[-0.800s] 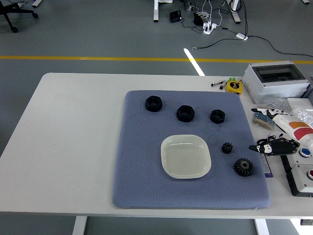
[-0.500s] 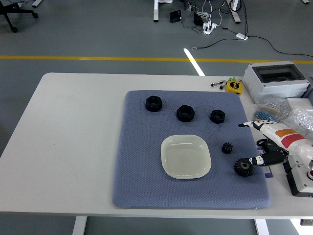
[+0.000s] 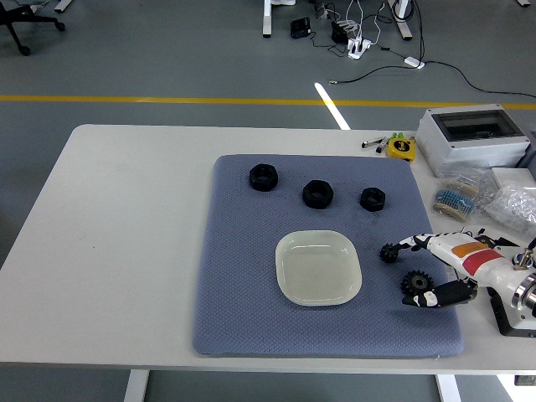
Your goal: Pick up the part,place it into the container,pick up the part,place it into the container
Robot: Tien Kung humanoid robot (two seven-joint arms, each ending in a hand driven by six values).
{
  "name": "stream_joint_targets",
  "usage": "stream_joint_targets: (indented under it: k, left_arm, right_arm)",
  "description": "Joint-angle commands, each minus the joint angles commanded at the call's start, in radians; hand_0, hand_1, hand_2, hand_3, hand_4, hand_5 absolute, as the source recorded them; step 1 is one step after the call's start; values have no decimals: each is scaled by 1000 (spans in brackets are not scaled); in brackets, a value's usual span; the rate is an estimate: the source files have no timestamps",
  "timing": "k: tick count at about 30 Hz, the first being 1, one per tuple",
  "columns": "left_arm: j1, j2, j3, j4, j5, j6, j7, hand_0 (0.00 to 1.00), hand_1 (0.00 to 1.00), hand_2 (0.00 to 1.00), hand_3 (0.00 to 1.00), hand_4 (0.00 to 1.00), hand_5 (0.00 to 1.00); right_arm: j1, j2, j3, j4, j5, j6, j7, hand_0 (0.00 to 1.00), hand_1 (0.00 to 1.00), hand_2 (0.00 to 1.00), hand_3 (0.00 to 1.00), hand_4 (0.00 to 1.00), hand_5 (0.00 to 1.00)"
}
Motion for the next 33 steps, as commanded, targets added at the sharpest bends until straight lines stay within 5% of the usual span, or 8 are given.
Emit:
stream_joint_targets:
  k: [5, 6, 23, 24, 29, 30, 33]
  left_arm:
    - [0, 0, -1, 0, 2, 0, 1, 705, 633, 716, 619, 716, 679]
    - [0, 0, -1, 0, 3, -1, 1, 705, 636, 716, 620, 716, 679]
    - [12, 3, -5, -1, 7, 0, 4, 705, 634, 715, 617, 716, 680]
    - [13, 4, -6, -1, 9, 0, 4, 706, 635, 715, 619, 716, 679]
    - [14, 4, -8, -2, 15, -1, 6, 706, 635, 715, 619, 716, 679]
    - [15, 5, -9, -2, 16, -1, 6, 706, 637, 716, 619, 716, 679]
    - [16, 5, -11, -2, 19, -1, 7, 706, 637, 716, 619, 716, 679]
  right_arm:
    - [4, 2, -15, -10, -32, 0, 3, 700, 717, 767, 778, 998, 409]
    - [4, 1, -18, -13, -37, 1, 4, 690, 703, 757, 777, 998, 246]
    - [32, 21, -61, -72, -67, -4, 10, 626, 663, 723, 708, 924, 190]
    - [35, 21, -64, -74, -67, -4, 9, 576, 638, 701, 631, 838, 159]
    - [46, 22, -71, -80, -56, -9, 6, 576, 638, 701, 631, 838, 159]
    - [48, 22, -74, -82, -54, -9, 4, 487, 524, 569, 557, 614, 68]
    - [52, 23, -79, -87, -50, -5, 1, 487, 524, 569, 557, 614, 68]
